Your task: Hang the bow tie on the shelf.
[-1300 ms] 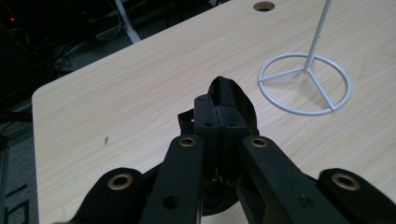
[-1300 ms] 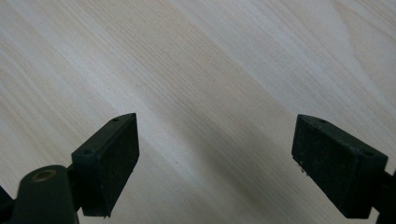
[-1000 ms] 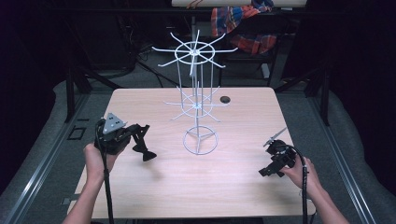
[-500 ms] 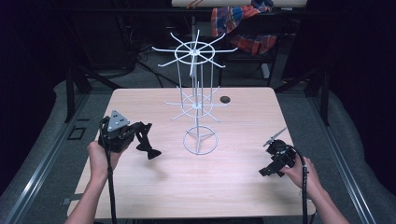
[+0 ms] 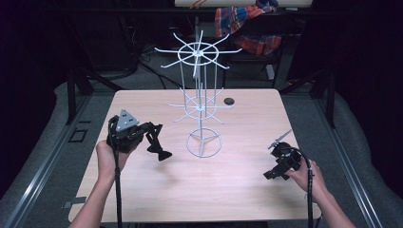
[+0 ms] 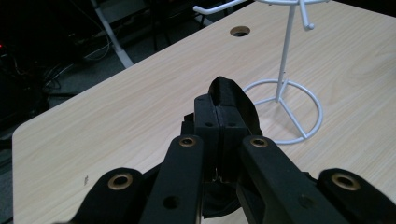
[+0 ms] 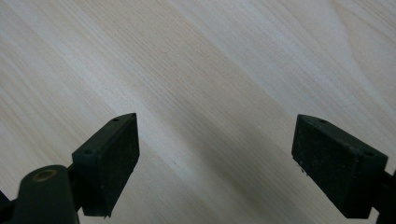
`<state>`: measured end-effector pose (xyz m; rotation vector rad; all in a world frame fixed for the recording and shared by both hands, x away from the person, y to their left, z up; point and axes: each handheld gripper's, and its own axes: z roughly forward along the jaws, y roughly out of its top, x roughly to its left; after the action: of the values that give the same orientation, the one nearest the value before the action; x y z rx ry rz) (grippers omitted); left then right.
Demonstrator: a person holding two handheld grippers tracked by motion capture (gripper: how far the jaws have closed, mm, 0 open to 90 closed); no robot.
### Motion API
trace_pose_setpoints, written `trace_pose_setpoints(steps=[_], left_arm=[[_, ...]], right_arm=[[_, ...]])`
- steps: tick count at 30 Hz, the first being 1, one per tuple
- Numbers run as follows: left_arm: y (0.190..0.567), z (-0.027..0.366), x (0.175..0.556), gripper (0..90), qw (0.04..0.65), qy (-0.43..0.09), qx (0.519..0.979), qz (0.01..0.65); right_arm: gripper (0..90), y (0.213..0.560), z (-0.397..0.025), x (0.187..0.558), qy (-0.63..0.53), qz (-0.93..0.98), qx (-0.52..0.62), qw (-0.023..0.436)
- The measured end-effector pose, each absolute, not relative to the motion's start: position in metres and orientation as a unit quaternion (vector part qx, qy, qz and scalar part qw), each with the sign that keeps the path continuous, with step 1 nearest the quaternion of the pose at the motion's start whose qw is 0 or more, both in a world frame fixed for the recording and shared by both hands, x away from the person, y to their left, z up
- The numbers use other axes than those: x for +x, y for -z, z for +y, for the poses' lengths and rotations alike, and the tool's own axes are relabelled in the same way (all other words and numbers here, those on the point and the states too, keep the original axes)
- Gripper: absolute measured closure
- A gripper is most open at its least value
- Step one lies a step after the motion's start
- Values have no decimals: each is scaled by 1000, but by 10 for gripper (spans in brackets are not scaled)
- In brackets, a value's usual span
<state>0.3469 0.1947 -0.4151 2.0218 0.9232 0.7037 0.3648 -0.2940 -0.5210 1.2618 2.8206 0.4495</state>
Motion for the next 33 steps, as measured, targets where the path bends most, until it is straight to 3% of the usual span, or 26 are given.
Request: trace_pose_setpoints(steps=[33], left_arm=[[398,153,356,892,377,-283,825,311]], right_arm=[[148,522,-295,366,-142,904,403,5]])
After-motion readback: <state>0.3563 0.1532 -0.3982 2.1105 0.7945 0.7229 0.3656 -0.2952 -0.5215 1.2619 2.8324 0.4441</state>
